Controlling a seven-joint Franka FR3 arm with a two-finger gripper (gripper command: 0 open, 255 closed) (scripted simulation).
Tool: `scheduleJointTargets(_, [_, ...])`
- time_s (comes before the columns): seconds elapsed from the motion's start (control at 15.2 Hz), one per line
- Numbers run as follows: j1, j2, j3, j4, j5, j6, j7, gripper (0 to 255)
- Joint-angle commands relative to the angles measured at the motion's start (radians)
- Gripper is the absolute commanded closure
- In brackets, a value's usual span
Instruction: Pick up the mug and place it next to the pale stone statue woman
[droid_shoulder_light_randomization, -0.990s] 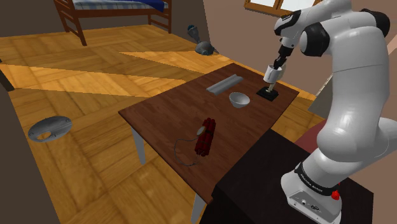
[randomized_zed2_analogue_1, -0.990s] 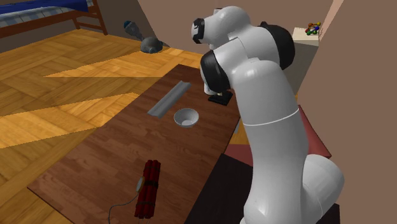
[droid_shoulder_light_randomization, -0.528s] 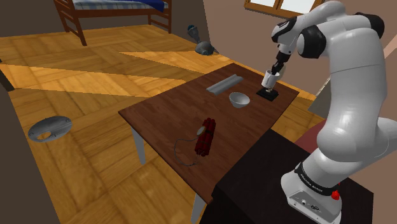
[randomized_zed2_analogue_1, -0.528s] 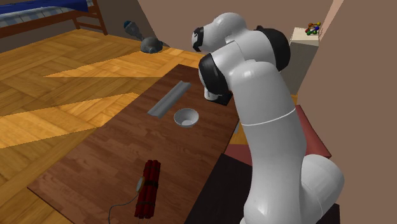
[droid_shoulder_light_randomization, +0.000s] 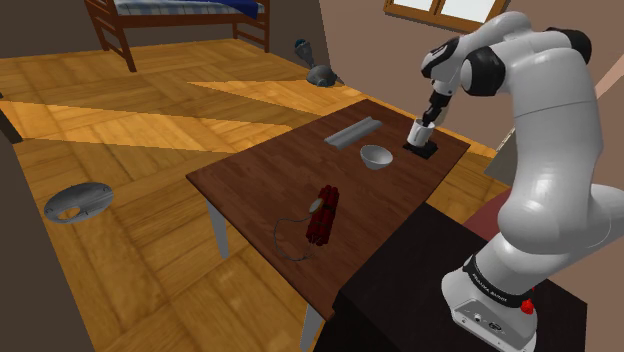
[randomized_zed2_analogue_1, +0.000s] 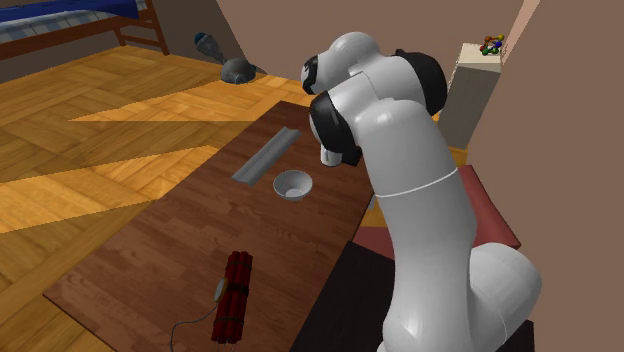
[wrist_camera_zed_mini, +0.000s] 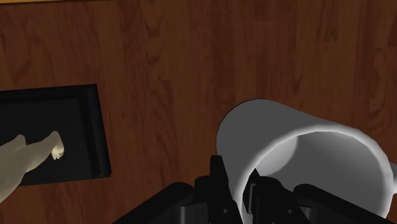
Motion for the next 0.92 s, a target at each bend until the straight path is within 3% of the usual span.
scheduleJointTargets(0.0, [-0.002, 0.013, 0.006, -0.006, 0.007, 0.019, -0.004, 255])
scheduleJointTargets(0.86, [-0.024, 0.113, 0.046, -0.013, 0.053, 0.121, -0.031, 255])
